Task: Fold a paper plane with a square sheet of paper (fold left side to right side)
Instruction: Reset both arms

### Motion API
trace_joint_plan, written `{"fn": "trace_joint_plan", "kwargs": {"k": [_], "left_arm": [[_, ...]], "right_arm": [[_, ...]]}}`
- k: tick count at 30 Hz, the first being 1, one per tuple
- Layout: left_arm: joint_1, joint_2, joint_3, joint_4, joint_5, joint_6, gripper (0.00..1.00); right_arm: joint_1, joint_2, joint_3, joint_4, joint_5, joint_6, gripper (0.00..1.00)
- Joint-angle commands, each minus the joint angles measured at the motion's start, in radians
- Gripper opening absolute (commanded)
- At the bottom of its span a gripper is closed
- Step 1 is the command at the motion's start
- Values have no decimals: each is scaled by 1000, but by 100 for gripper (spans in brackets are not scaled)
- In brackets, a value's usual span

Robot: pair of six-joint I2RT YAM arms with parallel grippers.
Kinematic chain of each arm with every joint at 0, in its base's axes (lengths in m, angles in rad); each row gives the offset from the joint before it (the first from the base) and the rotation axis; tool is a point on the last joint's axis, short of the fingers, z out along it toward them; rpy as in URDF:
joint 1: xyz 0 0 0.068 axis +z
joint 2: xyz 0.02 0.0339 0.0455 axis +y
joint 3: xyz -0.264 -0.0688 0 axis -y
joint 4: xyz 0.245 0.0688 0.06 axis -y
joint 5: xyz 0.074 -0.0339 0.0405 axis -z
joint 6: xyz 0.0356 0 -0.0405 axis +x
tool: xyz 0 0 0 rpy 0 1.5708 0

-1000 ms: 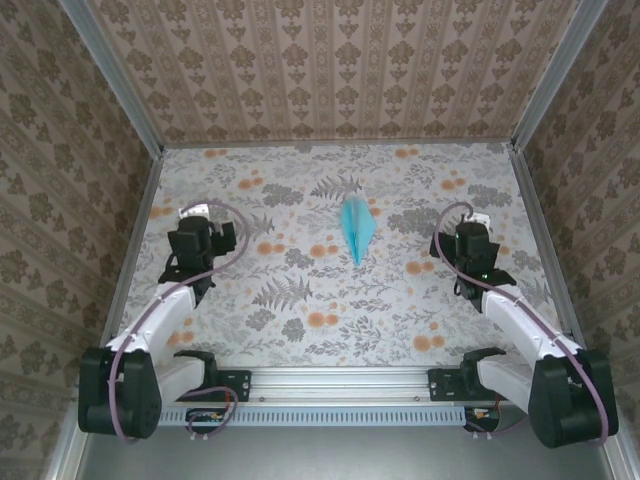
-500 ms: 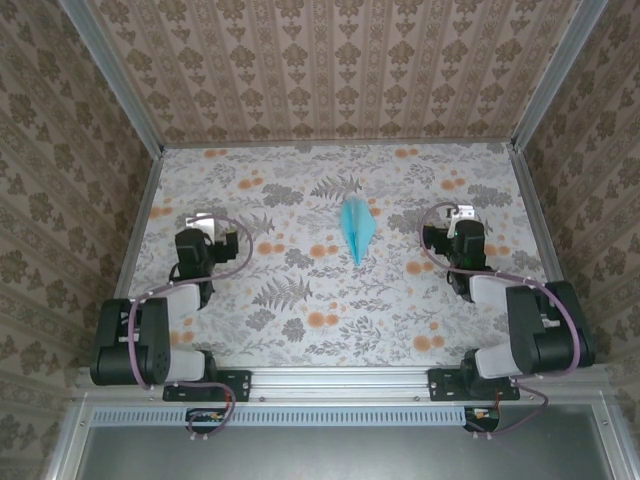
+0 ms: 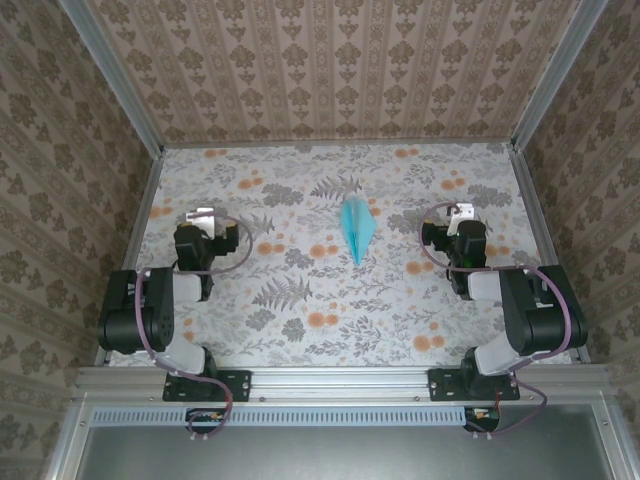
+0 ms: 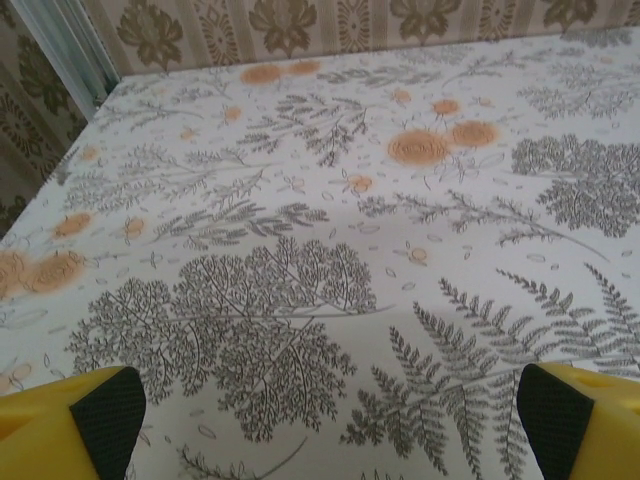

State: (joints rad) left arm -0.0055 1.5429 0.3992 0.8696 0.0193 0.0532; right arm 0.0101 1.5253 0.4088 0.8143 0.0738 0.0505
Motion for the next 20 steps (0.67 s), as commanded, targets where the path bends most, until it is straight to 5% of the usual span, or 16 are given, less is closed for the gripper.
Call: {"fn": "trace_joint_plan", "kwargs": {"k": [1, 20], "left_arm": [[4, -7, 9, -21, 7, -3, 100], [-1, -7, 10, -23, 1, 0, 100]], "right_arm": [[4, 3, -4, 42, -6, -16, 100], [9, 3, -2, 40, -2, -19, 100]]}}
